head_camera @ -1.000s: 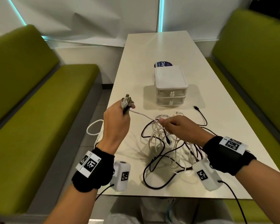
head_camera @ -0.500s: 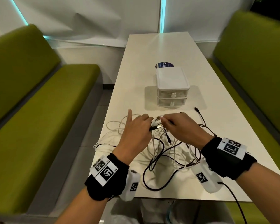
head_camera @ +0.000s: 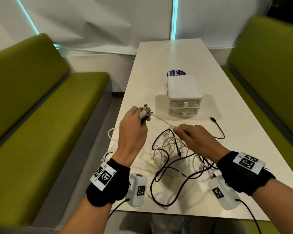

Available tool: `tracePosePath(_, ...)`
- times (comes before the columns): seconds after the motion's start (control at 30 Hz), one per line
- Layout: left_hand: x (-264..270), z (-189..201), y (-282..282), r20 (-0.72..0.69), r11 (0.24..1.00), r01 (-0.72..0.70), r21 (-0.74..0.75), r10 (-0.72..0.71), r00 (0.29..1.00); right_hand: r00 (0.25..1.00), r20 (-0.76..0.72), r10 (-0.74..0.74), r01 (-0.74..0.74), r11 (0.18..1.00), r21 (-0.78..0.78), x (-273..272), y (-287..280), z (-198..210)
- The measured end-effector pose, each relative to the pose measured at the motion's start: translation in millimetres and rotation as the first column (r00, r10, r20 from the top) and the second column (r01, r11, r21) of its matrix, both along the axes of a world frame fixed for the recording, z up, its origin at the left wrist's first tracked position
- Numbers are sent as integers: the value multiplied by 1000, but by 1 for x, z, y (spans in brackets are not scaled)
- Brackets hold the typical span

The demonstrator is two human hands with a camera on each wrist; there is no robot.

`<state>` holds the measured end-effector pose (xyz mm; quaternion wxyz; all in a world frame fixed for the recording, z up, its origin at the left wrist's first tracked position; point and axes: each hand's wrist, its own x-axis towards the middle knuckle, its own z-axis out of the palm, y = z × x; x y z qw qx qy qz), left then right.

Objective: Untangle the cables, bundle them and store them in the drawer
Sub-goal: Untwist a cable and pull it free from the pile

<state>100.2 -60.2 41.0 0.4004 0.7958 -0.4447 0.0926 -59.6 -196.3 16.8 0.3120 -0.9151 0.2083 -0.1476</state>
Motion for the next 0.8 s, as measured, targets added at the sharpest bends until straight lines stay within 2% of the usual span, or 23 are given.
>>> tracePosePath(0.07,-2,-5,1,9,999,-6,46,6,1000,1000,-18,12,-12,1000,-11,1,0,-1)
tracePosePath(0.27,-32,-2,4,147,980,178,91,-190,971,995,-98,3,-8,999,-51,2,5,4)
tracePosePath(0.4,-42,-5,0,290,939,219,265,-295,911,993,-116,-35,22,994,-108,3,9,9)
tracePosePath(0.53,-42,-8,-2,160,859,196,473,-302,940,996,-73,-50,44,995,-89,3,9,10)
tracePosePath(0.67,-30,7,2,119,904,219,366,-279,953,999,-29,-15,16,1000,14,0,6,4)
tracePosePath(0.8,-9,21,8,148,972,124,199,-155,977,998,-59,-22,23,1000,21,-6,0,-5)
